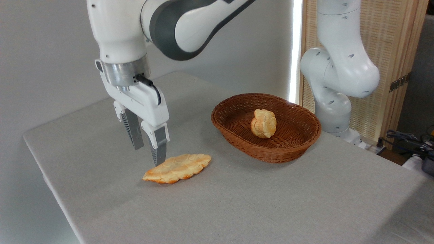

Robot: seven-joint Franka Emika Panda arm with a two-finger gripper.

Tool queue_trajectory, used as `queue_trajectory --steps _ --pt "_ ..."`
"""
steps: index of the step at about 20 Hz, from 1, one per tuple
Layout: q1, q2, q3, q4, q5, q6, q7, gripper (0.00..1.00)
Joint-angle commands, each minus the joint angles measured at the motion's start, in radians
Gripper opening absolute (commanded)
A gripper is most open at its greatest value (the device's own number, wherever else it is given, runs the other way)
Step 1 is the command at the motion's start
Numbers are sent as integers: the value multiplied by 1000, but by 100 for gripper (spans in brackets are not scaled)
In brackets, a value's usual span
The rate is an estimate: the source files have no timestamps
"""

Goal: Put bread into the basket
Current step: 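Lower the open gripper onto the flat golden bread slice, then close the gripper on the edge of the bread slice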

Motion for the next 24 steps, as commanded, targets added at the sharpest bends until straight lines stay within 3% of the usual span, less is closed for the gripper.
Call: queue_trajectory --steps 1,4,8,22,23,24 --pt "-13 9 -3 -16 13 12 17 100" --pt "-20 9 -12 -55 13 3 148 100" --pt "-21 20 -18 -87 13 0 248 100" --pt "-26 71 -24 -102 13 18 285 100" --pt "-26 71 -23 -102 15 18 285 97" --pt "-26 71 -24 -102 15 17 287 85"
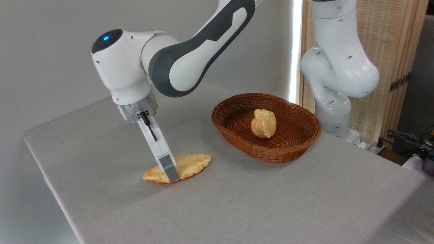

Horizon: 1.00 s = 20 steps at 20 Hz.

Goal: Put bread into the basket
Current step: 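Close the gripper on the edge of the bread slice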

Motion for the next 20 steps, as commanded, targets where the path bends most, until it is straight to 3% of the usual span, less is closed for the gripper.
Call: queue_trajectory --steps 1,2,3,16,18,20 --pt "-3 4 1 3 15 14 24 67" --pt "-3 4 1 3 13 14 28 50" --pt "-3 4 1 3 13 14 31 42" --pt "-3 4 1 3 13 2 50 42" --pt "-1 4 1 3 13 2 51 35" --pt "-1 2 1 3 13 2 50 34"
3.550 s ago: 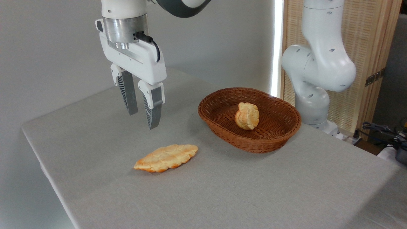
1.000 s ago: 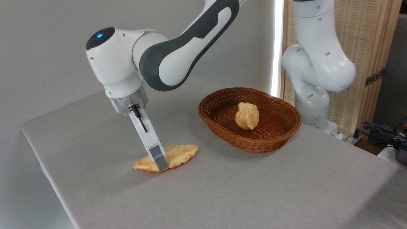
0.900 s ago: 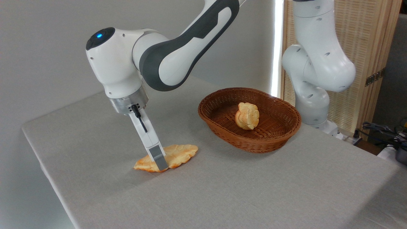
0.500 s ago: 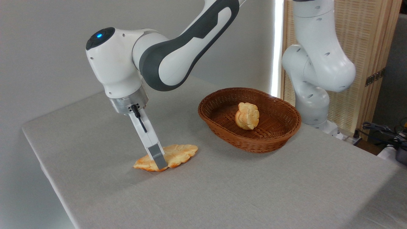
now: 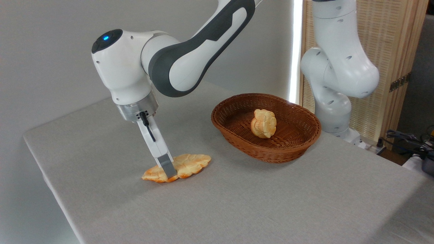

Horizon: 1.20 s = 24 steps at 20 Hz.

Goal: Put bread into the basket
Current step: 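Close the gripper on the edge of the bread slice, then lift the bread slice and carry it over the wicker basket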

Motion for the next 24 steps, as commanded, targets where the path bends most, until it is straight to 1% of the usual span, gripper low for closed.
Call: queue_trajectory --steps 1,5,6,9,15,19,22,24 --pt "-2 2 2 3 12 0 16 34" --pt "-2 -21 3 12 9 -1 4 35" --pt "0 -42 3 12 -1 -3 2 35" --pt "0 -116 5 11 -5 -12 -30 35" --pt "-2 -240 2 6 -19 -139 -137 35" --pt "-3 -323 3 -21 -76 -256 -203 36" --pt "-3 -413 3 -86 -113 -268 -283 37" --pt "-15 -482 3 -155 -145 -268 -304 37"
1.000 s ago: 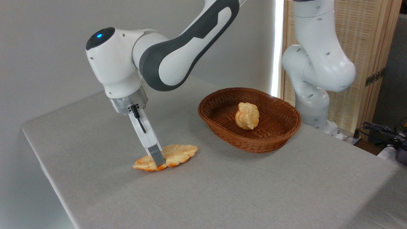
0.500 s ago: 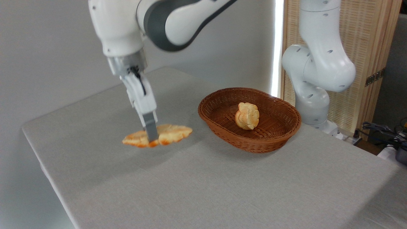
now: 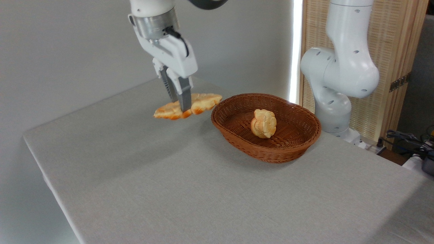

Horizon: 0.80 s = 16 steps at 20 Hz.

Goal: Put bread into the basket
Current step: 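Lift the bread slice and carry it over the wicker basket, then lower the slice into the basket beside the roll and open the gripper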

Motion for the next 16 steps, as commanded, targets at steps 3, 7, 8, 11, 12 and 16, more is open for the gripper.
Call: queue_trajectory --steps 3,7,8,11,12,16 --pt "-38 -213 8 -214 -52 -1 -78 37" --pt "-57 -242 6 -300 -53 -12 -147 52" --pt "-57 -244 6 -321 -52 -16 -169 61" --pt "-57 -244 3 -361 -52 -19 -181 82" --pt "-58 -244 0 -378 -52 -18 -181 84" --pt "-58 -231 -29 -409 -52 -16 -170 95"
